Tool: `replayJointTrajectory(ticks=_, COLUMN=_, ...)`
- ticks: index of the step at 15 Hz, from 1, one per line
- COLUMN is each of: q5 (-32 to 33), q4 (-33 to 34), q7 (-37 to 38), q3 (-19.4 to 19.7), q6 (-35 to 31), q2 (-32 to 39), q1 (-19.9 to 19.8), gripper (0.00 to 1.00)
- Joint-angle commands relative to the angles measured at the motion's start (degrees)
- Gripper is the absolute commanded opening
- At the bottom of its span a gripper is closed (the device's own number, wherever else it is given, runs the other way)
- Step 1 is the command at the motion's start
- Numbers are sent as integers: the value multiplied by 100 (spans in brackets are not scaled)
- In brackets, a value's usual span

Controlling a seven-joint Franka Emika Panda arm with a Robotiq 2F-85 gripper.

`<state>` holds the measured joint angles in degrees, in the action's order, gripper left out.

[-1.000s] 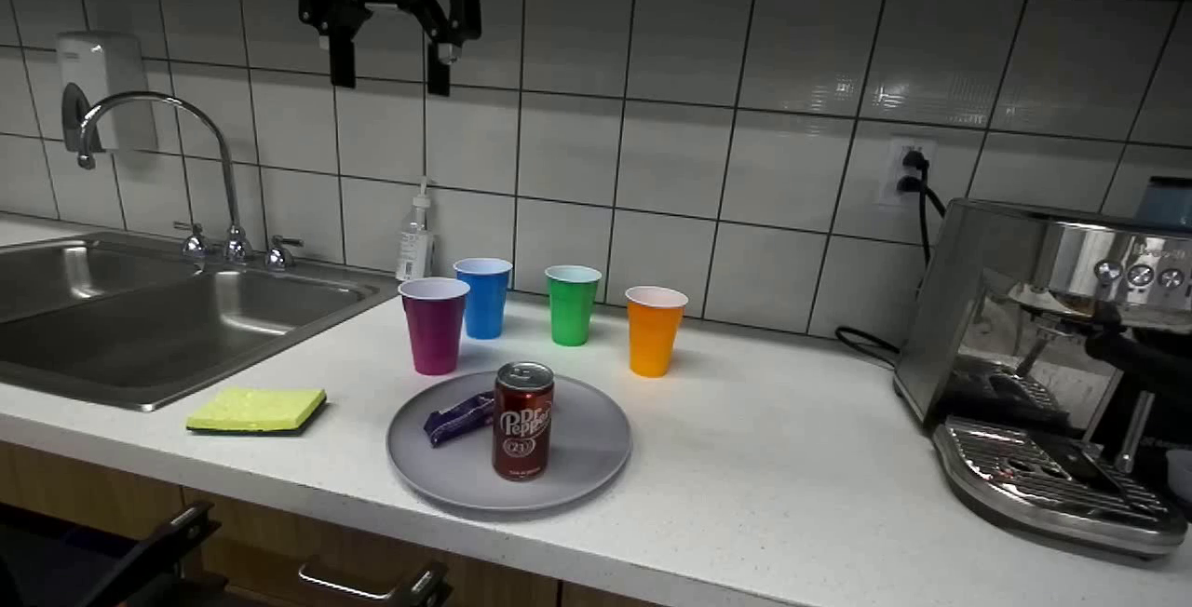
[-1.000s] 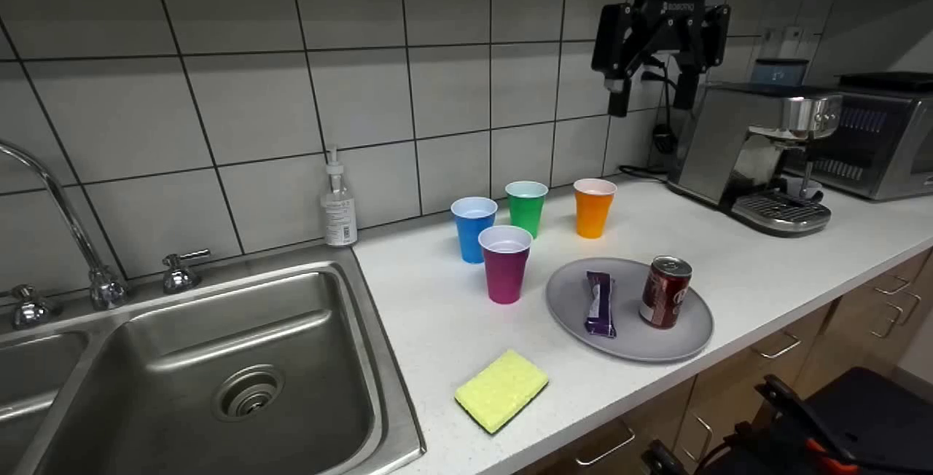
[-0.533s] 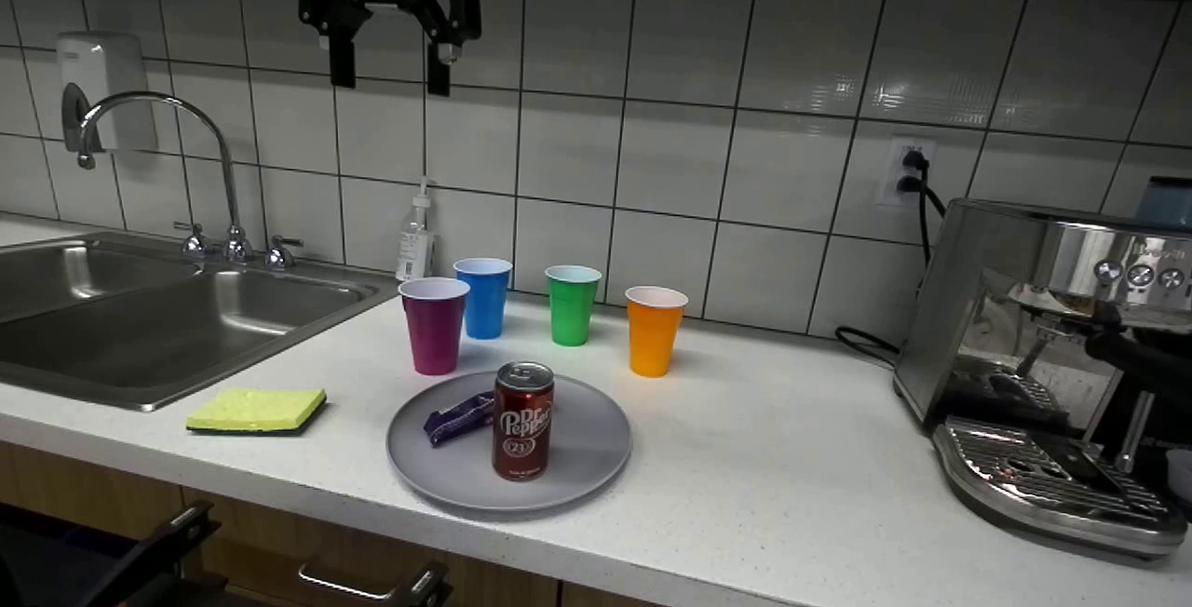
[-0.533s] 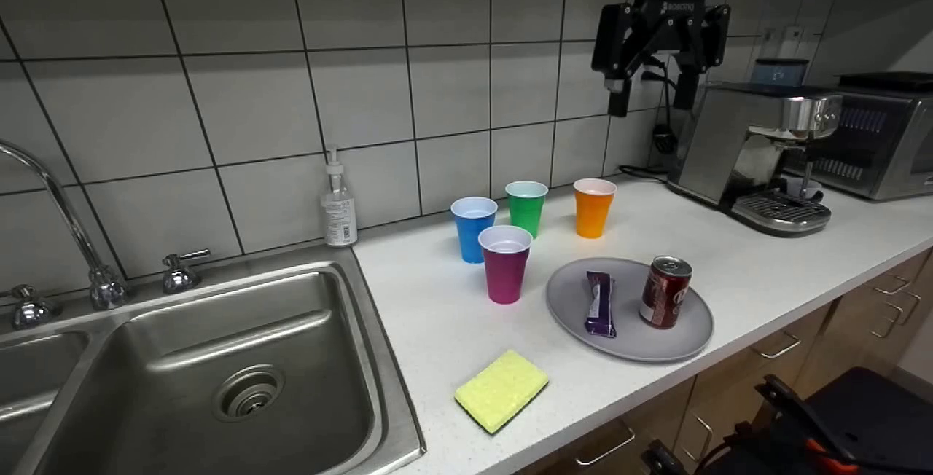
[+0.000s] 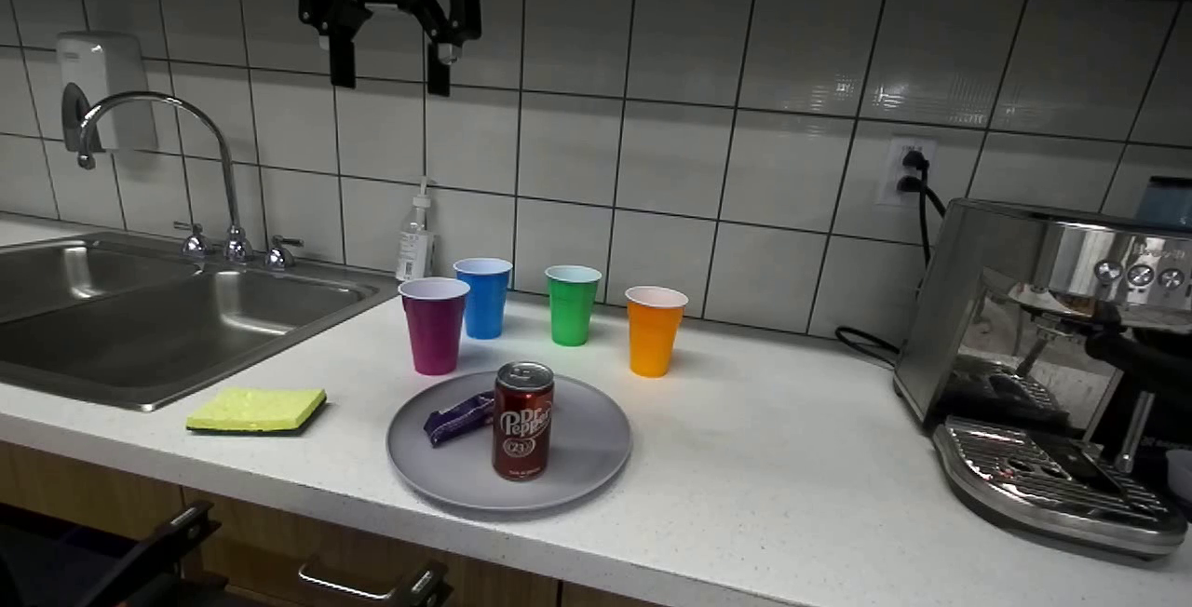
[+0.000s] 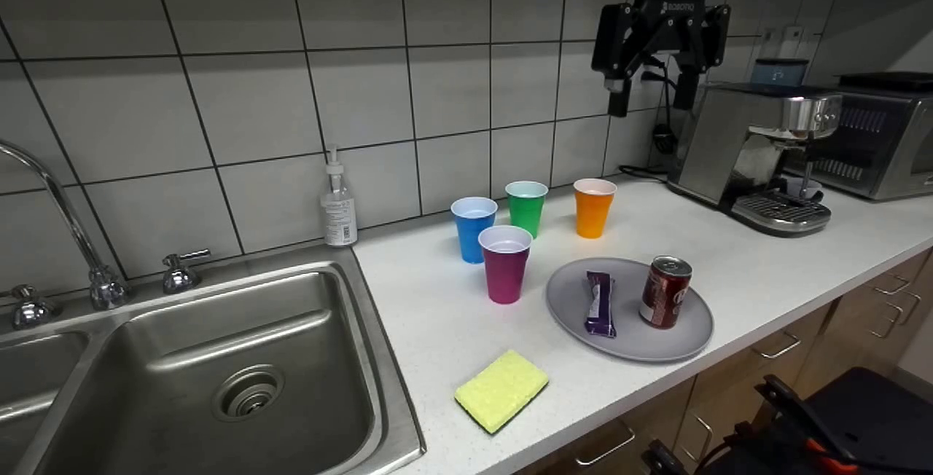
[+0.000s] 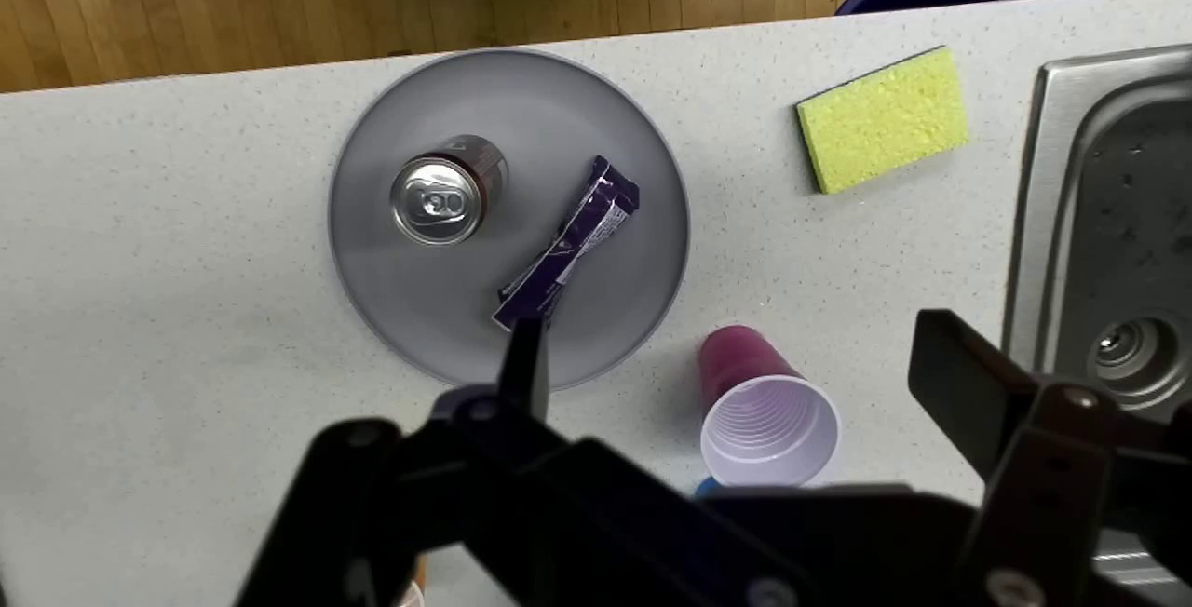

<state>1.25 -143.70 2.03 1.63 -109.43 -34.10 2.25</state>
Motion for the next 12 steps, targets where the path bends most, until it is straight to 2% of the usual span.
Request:
replayJointTrajectory(ticks=1, q5=-45, q4=11, q7=-43, q3=-76, q6=12, q2=4, q1=-90, gripper=100)
replayJointTrajectory(ticks=6, q5=-45, q4=11, q7=-43, q3=-76, q6=12, q2=4, q1=-90, gripper=100)
replayJointTrajectory(ticks=12, q5=75, q4=-240, q7=-151, q3=-66, q6=-474, q2=53, q1=-101, gripper=100)
